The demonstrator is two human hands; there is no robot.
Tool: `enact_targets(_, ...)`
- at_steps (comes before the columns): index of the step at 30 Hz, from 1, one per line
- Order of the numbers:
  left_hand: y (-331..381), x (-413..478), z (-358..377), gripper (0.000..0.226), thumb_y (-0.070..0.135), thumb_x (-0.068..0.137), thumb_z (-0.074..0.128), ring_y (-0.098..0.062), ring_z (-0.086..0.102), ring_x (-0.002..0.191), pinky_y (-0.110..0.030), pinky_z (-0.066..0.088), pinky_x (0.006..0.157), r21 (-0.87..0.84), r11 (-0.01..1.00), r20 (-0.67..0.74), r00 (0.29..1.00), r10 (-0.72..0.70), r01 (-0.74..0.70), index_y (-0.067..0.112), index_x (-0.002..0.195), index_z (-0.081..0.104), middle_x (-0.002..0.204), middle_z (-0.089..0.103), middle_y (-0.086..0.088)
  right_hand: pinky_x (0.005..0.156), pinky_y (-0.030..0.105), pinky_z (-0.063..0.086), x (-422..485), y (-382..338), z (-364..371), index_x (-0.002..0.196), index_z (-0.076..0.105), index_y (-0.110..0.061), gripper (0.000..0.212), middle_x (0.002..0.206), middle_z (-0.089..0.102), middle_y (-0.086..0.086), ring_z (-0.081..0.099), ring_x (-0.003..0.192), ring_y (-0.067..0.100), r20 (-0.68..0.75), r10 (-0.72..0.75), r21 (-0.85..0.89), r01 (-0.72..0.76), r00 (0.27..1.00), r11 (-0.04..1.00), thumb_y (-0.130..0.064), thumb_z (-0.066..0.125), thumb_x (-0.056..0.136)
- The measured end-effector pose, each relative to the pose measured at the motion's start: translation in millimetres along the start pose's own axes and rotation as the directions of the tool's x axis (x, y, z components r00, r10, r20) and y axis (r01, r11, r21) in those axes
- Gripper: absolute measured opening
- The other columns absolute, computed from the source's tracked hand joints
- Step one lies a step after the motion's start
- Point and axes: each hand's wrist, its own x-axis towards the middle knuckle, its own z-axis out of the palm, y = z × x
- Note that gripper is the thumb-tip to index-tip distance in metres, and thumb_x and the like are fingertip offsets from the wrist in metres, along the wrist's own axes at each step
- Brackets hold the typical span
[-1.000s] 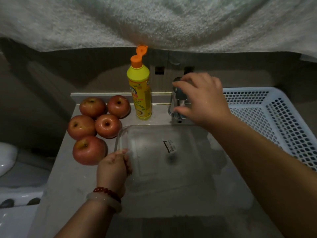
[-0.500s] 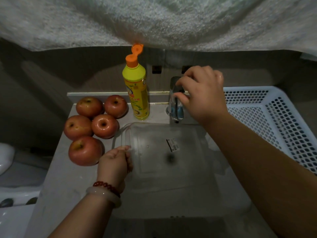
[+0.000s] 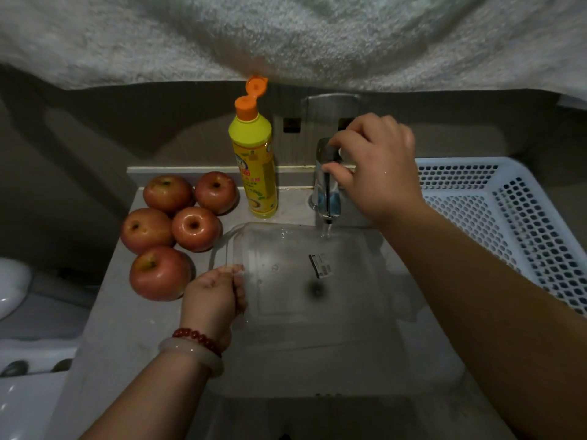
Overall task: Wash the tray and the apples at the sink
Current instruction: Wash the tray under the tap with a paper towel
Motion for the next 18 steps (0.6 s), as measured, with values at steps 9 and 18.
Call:
enact_targets(9,-2,2,-8,0.027,0.005,0.098,0.042,-0.009,0.038,0.041,-0.017,0.034,0.037,-0.027,0.999,0.003,0.999,0.042,-0.042,0.010,0.081,0.063,0.048,0.045,0.003,0.076,0.028,0.041,-112,-28,23,0.085,0.063,-0.007,0.027,0.081,0.058,0.006,0.046,0.080,0.011,-0.040,0.211,0.339,-0.185,0.977,0.922,-0.021,0.044,0.098)
enact_targets(18,-5,6,-15,0.024,0.005,0.099,0.040,-0.008,0.039,0.044,-0.017,0.037,0.038,-0.019,1.000,-0.020,1.000,0.016,-0.017,0.010,0.091,0.062,0.060,0.046,0.000,0.122,0.037,0.007,-138,-27,76,0.154,0.015,-0.015,0.076,0.162,0.010,0.002,0.001,0.149,0.014,0.573,0.255,0.286,-0.482,0.779,0.829,-0.058,0.019,0.092)
